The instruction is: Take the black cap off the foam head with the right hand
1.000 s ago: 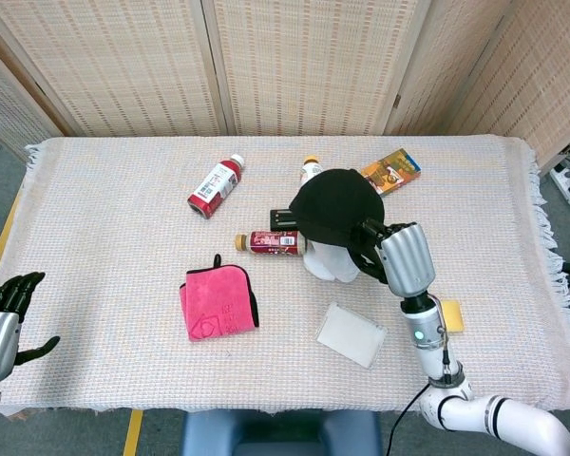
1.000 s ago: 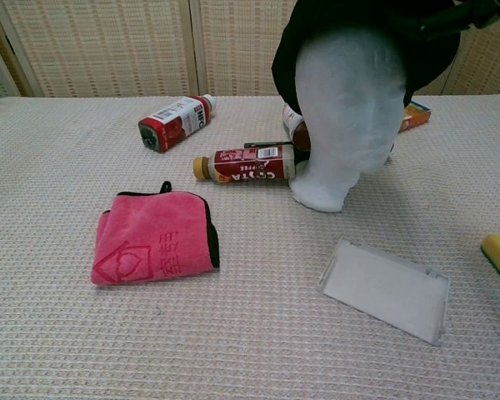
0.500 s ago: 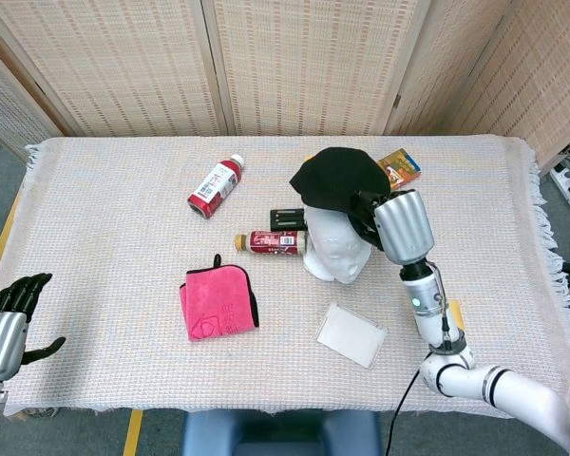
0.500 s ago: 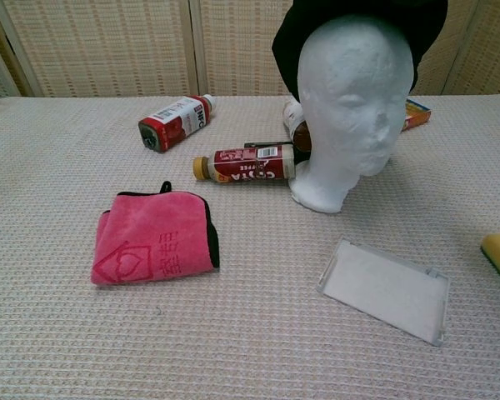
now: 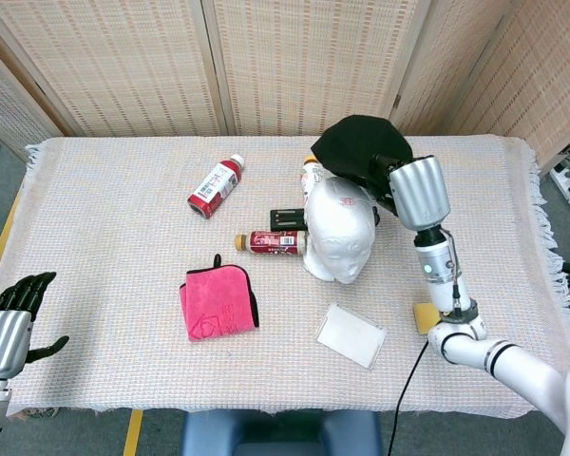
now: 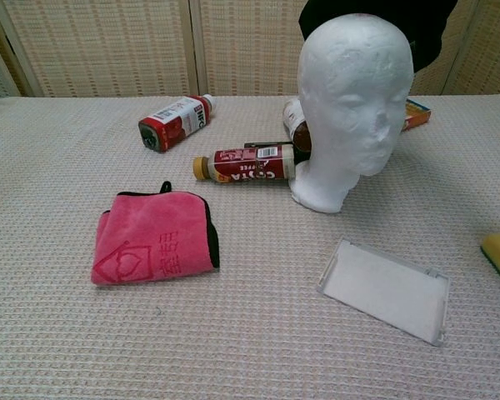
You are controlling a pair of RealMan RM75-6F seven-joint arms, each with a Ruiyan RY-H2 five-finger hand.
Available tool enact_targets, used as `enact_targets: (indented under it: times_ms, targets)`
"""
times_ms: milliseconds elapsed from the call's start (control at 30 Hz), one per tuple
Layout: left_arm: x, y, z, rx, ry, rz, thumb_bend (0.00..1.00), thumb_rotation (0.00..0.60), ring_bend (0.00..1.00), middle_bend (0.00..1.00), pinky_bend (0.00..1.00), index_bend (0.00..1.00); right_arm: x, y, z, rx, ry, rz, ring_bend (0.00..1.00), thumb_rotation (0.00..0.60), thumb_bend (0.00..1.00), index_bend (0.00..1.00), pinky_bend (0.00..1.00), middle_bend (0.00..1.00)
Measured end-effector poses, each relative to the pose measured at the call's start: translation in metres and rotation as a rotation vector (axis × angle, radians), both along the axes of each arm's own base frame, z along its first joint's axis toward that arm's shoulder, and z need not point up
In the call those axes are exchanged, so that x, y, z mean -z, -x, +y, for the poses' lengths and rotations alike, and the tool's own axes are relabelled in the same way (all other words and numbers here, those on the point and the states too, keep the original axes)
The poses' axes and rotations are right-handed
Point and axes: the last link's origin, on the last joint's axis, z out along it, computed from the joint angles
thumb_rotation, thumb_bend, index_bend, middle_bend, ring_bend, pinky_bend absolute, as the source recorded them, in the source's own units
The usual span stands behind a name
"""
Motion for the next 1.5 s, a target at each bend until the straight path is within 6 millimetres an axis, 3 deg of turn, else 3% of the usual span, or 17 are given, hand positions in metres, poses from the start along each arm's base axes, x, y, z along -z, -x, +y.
enact_targets:
  times_ms: [267, 467, 633, 967, 1033, 1133, 1200, 1233, 1267, 1300, 1367, 1500]
  targets:
    - [0.001, -0.002, 0.001, 0.004, 0.003, -0.003, 0.16, 0.6, 0.14, 0.16, 0.21, 0.11, -0.032, 0.026, -0.001, 0.04, 0.029, 0.074, 0.98, 0.6, 0.58, 0.87, 1.0, 0.79]
    - [0.004, -0.009, 0.001, 0.02, 0.005, -0.007, 0.16, 0.6, 0.14, 0.16, 0.21, 0.11, -0.044, 0.086, 0.03, 0.122, -0.071, 0.18, 0.98, 0.6, 0.58, 0.87, 1.0, 0.79]
    - [0.003, -0.013, 0.0, 0.03, 0.0, -0.009, 0.16, 0.6, 0.14, 0.16, 0.21, 0.11, -0.035, 0.118, 0.059, 0.149, -0.179, 0.19, 0.98, 0.6, 0.58, 0.87, 1.0, 0.79]
    - [0.0, -0.014, -0.005, 0.02, -0.007, -0.004, 0.16, 0.6, 0.14, 0.16, 0.21, 0.11, 0.01, 0.141, 0.076, 0.146, -0.294, 0.214, 0.96, 0.6, 0.58, 0.86, 1.0, 0.79]
    - [0.0, -0.013, -0.006, 0.014, -0.003, -0.003, 0.16, 0.6, 0.14, 0.16, 0.21, 0.11, 0.022, 0.145, 0.079, 0.155, -0.319, 0.221, 0.9, 0.6, 0.56, 0.79, 1.0, 0.75]
    - [0.001, -0.013, -0.006, 0.017, 0.0, -0.002, 0.16, 0.6, 0.14, 0.16, 0.21, 0.11, 0.037, 0.151, 0.083, 0.188, -0.357, 0.249, 0.68, 0.6, 0.41, 0.52, 0.99, 0.59]
    - [0.0, -0.013, -0.006, 0.017, -0.001, -0.002, 0.16, 0.6, 0.14, 0.16, 0.21, 0.11, 0.044, 0.154, 0.086, 0.218, -0.377, 0.276, 0.45, 0.6, 0.24, 0.19, 0.81, 0.36]
    - [0.0, -0.013, -0.006, 0.016, -0.001, -0.002, 0.16, 0.6, 0.14, 0.16, 0.21, 0.11, 0.048, 0.156, 0.088, 0.239, -0.394, 0.287, 0.37, 0.597, 0.19, 0.11, 0.72, 0.3]
    - [0.0, -0.012, -0.006, 0.012, 0.0, -0.002, 0.16, 0.6, 0.13, 0.16, 0.21, 0.11, 0.05, 0.156, 0.089, 0.253, -0.408, 0.287, 0.26, 0.573, 0.13, 0.02, 0.56, 0.2]
    - [0.001, -0.012, -0.006, 0.009, 0.001, -0.001, 0.16, 0.6, 0.13, 0.16, 0.21, 0.11, 0.052, 0.155, 0.091, 0.265, -0.422, 0.283, 0.18, 0.538, 0.09, 0.0, 0.46, 0.13]
    - [0.001, -0.01, -0.007, 0.002, 0.006, 0.002, 0.16, 0.6, 0.13, 0.15, 0.21, 0.11, 0.054, 0.152, 0.097, 0.291, -0.455, 0.267, 0.1, 0.466, 0.04, 0.0, 0.36, 0.06]
    - [0.002, -0.007, -0.007, -0.01, 0.015, 0.005, 0.16, 0.6, 0.13, 0.15, 0.21, 0.11, 0.048, 0.144, 0.111, 0.333, -0.508, 0.233, 0.08, 0.419, 0.01, 0.0, 0.33, 0.04]
